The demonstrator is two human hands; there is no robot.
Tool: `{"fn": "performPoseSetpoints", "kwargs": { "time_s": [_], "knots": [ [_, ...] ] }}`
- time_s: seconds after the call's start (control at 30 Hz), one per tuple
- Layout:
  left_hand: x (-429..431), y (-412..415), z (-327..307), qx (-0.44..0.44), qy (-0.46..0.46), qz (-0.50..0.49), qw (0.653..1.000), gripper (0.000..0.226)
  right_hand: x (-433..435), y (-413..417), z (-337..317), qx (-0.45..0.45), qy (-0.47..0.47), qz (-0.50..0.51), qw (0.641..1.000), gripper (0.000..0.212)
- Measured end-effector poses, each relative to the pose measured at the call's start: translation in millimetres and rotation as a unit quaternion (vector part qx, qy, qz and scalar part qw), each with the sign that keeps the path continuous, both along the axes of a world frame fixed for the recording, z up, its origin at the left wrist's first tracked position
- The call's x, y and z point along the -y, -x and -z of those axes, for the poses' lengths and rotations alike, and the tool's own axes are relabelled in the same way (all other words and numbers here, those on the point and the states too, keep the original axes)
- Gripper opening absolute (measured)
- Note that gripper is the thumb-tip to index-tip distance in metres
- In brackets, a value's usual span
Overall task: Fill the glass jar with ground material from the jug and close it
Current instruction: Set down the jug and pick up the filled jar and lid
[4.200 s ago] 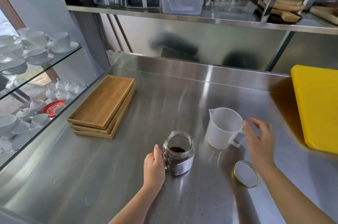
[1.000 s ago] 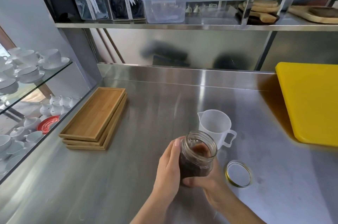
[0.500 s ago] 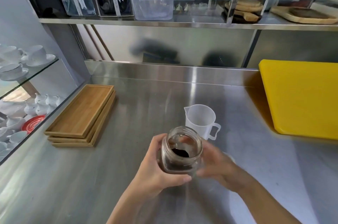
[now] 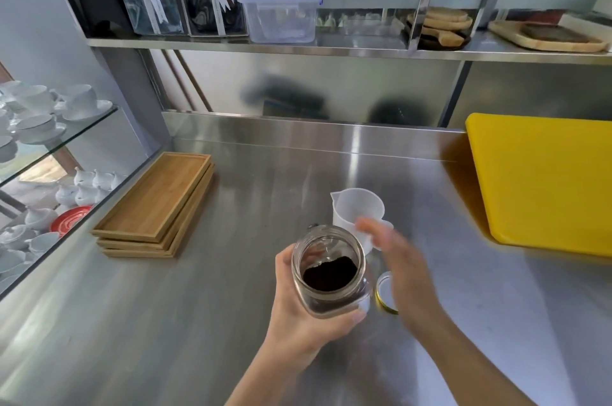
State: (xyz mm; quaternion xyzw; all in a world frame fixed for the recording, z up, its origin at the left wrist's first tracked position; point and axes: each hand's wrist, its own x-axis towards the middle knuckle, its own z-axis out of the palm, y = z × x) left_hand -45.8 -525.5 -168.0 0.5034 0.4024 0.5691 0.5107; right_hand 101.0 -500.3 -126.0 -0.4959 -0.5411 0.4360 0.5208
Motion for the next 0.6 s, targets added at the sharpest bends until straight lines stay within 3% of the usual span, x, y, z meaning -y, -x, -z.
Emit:
{"fn": "performPoseSetpoints", "kwargs": {
  "time_s": [0.07, 0.23, 0.3, 0.33, 0.4, 0.5, 0.6],
  "knots": [
    [3.5, -4.3, -3.6, 0.002, 0.005, -0.001, 1.0, 0.085, -0.4, -4.5, -5.5, -0.024, -0.002, 0.084, 0.996, 0.017],
    [10.5, -10.0, -0.9, 0.001, 0.007, 0.009, 1.0, 0.086, 19.7, 10.5, -1.4, -0.081, 0.094, -0.09, 0.988, 0.051],
    [11.5, -6.0, -0.7, 0.003, 0.009, 0.009, 1.0, 0.086, 20.4, 7.7, 8.8, -0.07, 0.054, -0.1, 0.991, 0.032],
    [11.6, -3.1, -1.3, 0.007, 0.014, 0.01, 1.0, 0.087, 19.3, 3.3, 14.7, -0.072, 0.034, -0.118, 0.99, 0.033],
    [10.0, 1.6, -2.1, 0.005, 0.031, 0.009, 0.999, 0.088, 17.8, -7.4, 24.3, -0.077, 0.045, -0.197, 0.976, 0.052],
    [12.9, 4.3, -12.2, -0.006, 0.065, 0.065, 0.996, 0.087, 16.8, -9.6, 29.4, -0.015, 0.074, -0.305, 0.949, 0.089],
    [17.0, 11.7, -16.5, -0.009, 0.088, 0.137, 0.987, 0.091, 14.3, -3.2, 32.2, 0.014, 0.069, -0.288, 0.955, 0.089]
  ]
}}
